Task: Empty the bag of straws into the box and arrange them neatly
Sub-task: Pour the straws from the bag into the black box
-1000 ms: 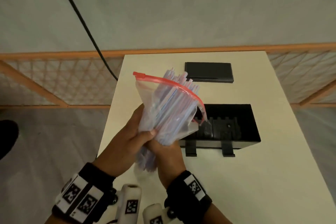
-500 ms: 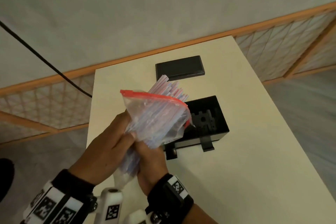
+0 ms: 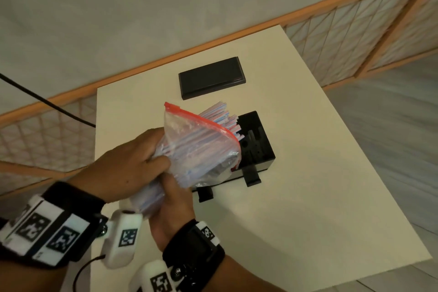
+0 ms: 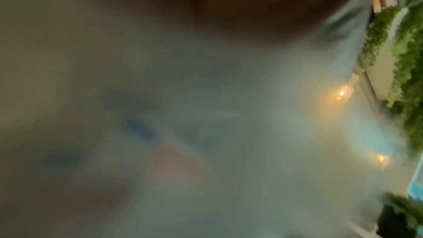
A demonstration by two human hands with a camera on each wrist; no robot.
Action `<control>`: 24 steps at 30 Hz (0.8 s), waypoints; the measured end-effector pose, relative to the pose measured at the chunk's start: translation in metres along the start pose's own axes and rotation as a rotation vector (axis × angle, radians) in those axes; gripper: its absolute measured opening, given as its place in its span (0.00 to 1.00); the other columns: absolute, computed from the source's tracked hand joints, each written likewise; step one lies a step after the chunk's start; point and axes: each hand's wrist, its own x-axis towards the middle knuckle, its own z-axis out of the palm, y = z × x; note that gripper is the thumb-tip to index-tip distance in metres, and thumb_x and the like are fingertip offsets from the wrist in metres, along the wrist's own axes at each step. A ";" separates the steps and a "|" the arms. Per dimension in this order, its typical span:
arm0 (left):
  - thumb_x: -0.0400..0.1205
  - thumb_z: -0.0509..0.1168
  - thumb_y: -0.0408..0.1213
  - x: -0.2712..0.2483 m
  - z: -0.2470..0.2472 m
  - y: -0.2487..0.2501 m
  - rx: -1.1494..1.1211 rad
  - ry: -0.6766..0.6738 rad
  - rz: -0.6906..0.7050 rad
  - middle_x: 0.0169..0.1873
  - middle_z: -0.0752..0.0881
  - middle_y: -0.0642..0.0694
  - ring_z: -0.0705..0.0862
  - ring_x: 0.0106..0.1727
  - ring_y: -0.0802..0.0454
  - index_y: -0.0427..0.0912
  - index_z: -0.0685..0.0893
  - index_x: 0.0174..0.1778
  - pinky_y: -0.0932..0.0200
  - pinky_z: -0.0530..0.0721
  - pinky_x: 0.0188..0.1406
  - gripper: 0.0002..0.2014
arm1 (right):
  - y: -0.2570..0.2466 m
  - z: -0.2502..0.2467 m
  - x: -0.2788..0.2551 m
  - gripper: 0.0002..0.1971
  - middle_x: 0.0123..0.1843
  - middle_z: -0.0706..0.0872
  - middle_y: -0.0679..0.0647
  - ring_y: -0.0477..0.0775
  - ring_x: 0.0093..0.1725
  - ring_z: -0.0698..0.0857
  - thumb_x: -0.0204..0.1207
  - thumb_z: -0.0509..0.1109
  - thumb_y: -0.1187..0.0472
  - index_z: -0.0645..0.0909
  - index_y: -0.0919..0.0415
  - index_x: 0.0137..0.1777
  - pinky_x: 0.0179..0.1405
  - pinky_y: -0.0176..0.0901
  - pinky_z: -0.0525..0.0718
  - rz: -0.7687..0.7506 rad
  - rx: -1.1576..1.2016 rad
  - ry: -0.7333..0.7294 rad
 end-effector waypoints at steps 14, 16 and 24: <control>0.85 0.61 0.50 0.050 -0.015 0.028 0.133 -0.172 0.001 0.37 0.86 0.52 0.83 0.41 0.47 0.55 0.77 0.43 0.51 0.81 0.43 0.07 | -0.001 0.001 0.022 0.37 0.72 0.85 0.68 0.76 0.76 0.78 0.62 0.90 0.55 0.85 0.62 0.72 0.79 0.78 0.71 0.047 0.148 -0.001; 0.89 0.61 0.41 0.057 -0.013 0.034 0.168 -0.188 -0.020 0.33 0.82 0.53 0.78 0.37 0.52 0.54 0.73 0.39 0.56 0.74 0.38 0.12 | -0.001 0.001 0.025 0.42 0.74 0.83 0.72 0.76 0.77 0.78 0.57 0.92 0.52 0.84 0.62 0.73 0.78 0.80 0.71 0.110 0.172 -0.016; 0.68 0.50 0.68 0.078 -0.006 0.061 0.424 -0.299 -0.052 0.40 0.82 0.50 0.80 0.39 0.51 0.53 0.73 0.41 0.47 0.81 0.46 0.23 | -0.013 -0.008 0.028 0.44 0.73 0.85 0.67 0.67 0.73 0.82 0.61 0.85 0.38 0.85 0.65 0.72 0.82 0.63 0.72 0.276 0.337 -0.184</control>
